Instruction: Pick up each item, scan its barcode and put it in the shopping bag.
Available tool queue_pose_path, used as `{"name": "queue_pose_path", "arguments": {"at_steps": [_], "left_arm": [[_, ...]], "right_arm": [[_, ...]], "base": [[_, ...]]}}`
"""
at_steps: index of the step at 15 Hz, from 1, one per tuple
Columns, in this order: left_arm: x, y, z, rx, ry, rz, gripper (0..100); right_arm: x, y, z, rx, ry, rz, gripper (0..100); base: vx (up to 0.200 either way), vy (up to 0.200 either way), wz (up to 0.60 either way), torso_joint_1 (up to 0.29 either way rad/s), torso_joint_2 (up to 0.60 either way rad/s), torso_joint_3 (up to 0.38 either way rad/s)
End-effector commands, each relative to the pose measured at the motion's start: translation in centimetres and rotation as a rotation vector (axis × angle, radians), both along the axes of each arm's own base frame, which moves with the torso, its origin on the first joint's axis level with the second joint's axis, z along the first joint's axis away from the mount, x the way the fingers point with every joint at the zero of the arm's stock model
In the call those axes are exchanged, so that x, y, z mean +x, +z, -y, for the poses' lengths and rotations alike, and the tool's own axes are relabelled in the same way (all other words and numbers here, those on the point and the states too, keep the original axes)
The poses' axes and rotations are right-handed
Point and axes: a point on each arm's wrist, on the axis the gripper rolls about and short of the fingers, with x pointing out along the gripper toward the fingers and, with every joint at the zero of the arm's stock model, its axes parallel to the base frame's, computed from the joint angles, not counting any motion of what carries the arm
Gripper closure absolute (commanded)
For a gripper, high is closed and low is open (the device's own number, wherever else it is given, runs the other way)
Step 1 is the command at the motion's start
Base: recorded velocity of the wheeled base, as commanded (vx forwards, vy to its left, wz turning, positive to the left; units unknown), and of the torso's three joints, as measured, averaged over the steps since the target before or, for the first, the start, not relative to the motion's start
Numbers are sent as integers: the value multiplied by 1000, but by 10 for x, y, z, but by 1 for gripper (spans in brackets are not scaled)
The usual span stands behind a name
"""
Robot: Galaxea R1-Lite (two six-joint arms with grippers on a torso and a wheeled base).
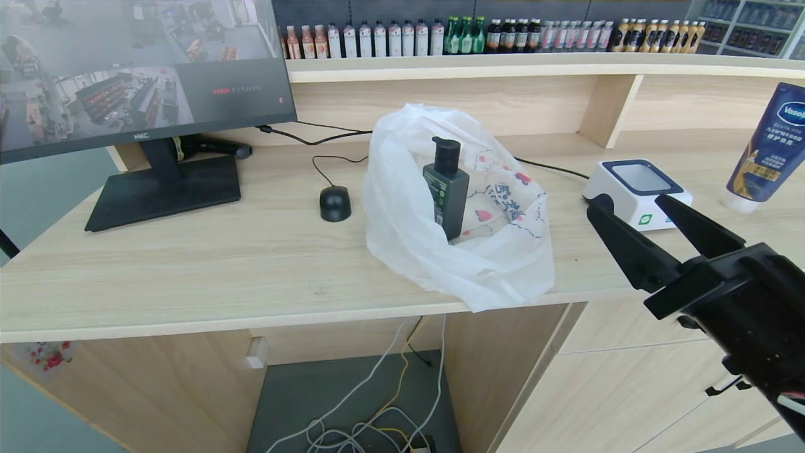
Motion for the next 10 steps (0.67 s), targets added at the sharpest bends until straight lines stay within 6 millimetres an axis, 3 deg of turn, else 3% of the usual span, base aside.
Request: {"name": "queue_pose_path", "arguments": {"at_steps": [1,2,5,10], "left_arm": [[0,0,0,-2,0,1,0],[0,0,0,-2,0,1,0],[0,0,0,-2,0,1,0],[0,0,0,2,-1,1,0]], "right_arm": [[-2,-1,0,0,4,-1,0],[-3,0,1,1,4,0,0],[-3,2,1,6,6,8,0],[1,-1,-2,0,8,-4,0]], "base": [[0,0,0,0,0,0],[0,0,0,0,0,0],[-200,0,0,4,1,6],[0,0,0,0,0,0]]}}
